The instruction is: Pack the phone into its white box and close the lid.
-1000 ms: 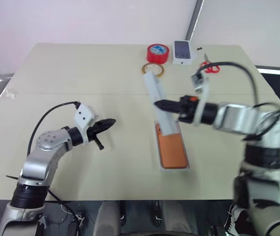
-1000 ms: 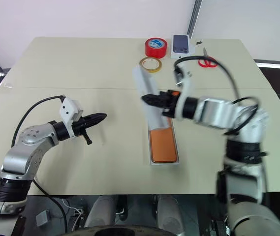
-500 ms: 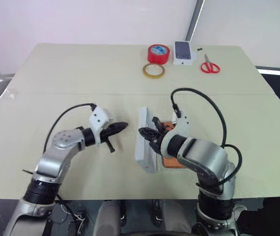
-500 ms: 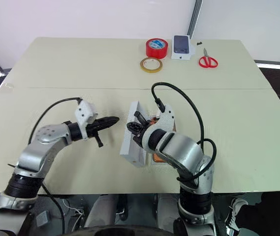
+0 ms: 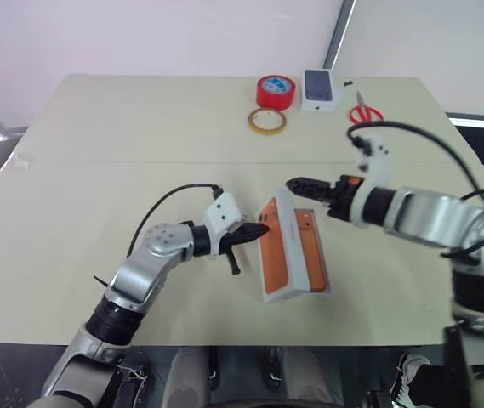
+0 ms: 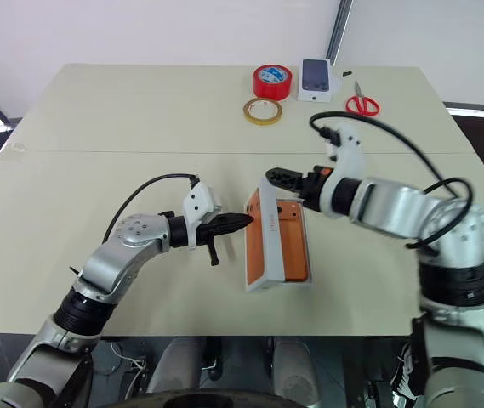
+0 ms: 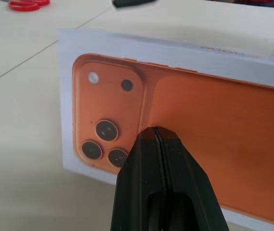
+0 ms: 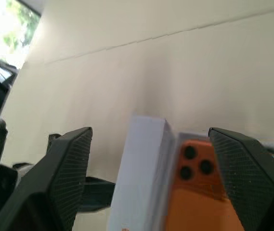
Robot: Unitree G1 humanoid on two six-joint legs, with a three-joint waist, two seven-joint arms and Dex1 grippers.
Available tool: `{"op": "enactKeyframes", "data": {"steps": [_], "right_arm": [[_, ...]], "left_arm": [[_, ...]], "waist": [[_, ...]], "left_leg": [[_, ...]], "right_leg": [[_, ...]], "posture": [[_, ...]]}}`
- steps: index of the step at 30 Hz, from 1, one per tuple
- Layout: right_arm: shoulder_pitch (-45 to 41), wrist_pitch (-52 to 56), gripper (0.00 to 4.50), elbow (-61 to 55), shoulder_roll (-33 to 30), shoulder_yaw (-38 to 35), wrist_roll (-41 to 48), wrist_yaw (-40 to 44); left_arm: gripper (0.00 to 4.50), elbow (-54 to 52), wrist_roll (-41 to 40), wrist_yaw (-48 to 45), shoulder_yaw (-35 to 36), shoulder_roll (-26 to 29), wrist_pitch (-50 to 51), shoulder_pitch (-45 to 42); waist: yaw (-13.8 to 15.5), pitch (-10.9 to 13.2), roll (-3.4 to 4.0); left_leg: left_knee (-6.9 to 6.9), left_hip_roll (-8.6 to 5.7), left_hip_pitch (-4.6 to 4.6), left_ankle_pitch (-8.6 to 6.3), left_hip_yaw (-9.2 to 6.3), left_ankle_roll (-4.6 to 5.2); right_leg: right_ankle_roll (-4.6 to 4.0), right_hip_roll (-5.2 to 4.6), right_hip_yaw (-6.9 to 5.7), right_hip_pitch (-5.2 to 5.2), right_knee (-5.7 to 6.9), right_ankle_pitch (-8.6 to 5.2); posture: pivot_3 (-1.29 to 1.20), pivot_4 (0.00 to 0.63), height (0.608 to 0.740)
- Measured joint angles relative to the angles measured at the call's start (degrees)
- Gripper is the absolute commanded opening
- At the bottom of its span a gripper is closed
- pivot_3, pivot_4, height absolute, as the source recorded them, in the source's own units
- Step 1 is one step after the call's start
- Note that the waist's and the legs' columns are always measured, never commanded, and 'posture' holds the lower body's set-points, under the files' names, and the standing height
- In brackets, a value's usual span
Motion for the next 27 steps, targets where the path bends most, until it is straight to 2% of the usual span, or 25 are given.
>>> {"op": "enactKeyframes", "data": {"steps": [1, 4, 8, 10, 14, 17, 24, 27], "right_arm": [[-0.1, 1.9, 4.02, 0.1, -2.9, 0.8, -2.3, 3.2], [-0.4, 6.1, 3.14, 0.1, -8.9, 3.8, -13.1, 13.6], [-0.4, 6.3, 0.98, -3.7, -13.6, 7.7, -27.7, 28.5], [-0.4, 4.2, 0.05, -7.4, -16.7, 10.8, -36.3, 36.1], [2.2, -7.4, 0.05, -14.2, -25.8, 19.4, -57.9, 52.7], [5.2, -13.4, 0.05, -14.5, -27.1, 21.9, -67.6, 60.5], [10.1, -21.5, 0.05, -15.8, -27.4, 22.2, -79.2, 72.7], [10.9, -22.8, 0.05, -16.8, -26.6, 22.2, -82.0, 75.9]], "left_arm": [[0.00, 0.6, 0.5, 0.3, -0.6, -0.6, 0.4, -0.8], [0.00, 1.3, 1.6, 1.0, -1.8, -2.2, 0.6, -1.7], [0.00, 1.7, 1.9, 1.2, -2.1, -2.6, 0.7, -1.7], [0.00, 1.7, 1.9, 1.6, -1.5, -2.6, 1.0, -1.7], [0.00, 1.0, 0.8, 2.0, 2.1, 0.2, 3.6, -1.7], [0.00, -1.5, -1.2, 0.6, 5.7, 4.3, 7.4, -1.5], [0.00, -9.7, -6.8, -9.1, 5.4, 15.5, 12.8, 2.7], [0.00, -10.0, -5.2, -9.9, 1.5, 16.5, 13.4, 3.0]], "waist": [[0.0, 0.0, 0.00], [-0.1, 0.0, 0.00], [-0.2, 0.0, 0.02], [-0.2, 0.0, 0.02], [-0.1, 0.0, 0.01], [-0.4, 0.0, 0.02], [-0.3, 0.0, 0.03], [0.0, 0.0, 0.04]], "left_leg": [[0.04, 0.01, -0.02, -0.02, 0.00, 0.02], [0.12, -0.03, -0.04, -0.02, 0.05, 0.03], [0.18, -0.02, -0.02, -0.02, 0.04, 0.04], [0.17, -0.02, -0.04, -0.02, 0.03, 0.04], [0.15, -0.02, -0.13, -0.03, 0.03, 0.03], [0.16, -0.03, -0.12, -0.03, 0.08, 0.02], [0.14, -0.03, -0.08, -0.03, 0.08, 0.00], [0.19, -0.05, -0.09, -0.04, 0.07, -0.01]], "right_leg": [[0.00, 0.01, 0.00, 0.00, -0.01, 0.00], [0.01, -0.02, -0.01, 0.00, -0.01, 0.01], [0.00, -0.01, -0.01, -0.01, 0.04, 0.02], [0.00, -0.01, -0.01, -0.06, 0.04, 0.02], [0.01, -0.02, -0.02, -0.16, 0.01, 0.00], [0.01, -0.04, 0.00, -0.18, 0.02, 0.01], [-0.01, -0.07, -0.01, -0.18, 0.02, 0.00], [-0.02, -0.11, -0.02, -0.17, 0.01, 0.00]], "posture": [[0.00, 0.150, 0.740], [0.00, 0.150, 0.740], [0.00, 0.150, 0.740], [0.00, 0.150, 0.740], [0.00, 0.150, 0.740], [0.00, 0.150, 0.740], [0.00, 0.150, 0.740], [0.00, 0.150, 0.740]]}}
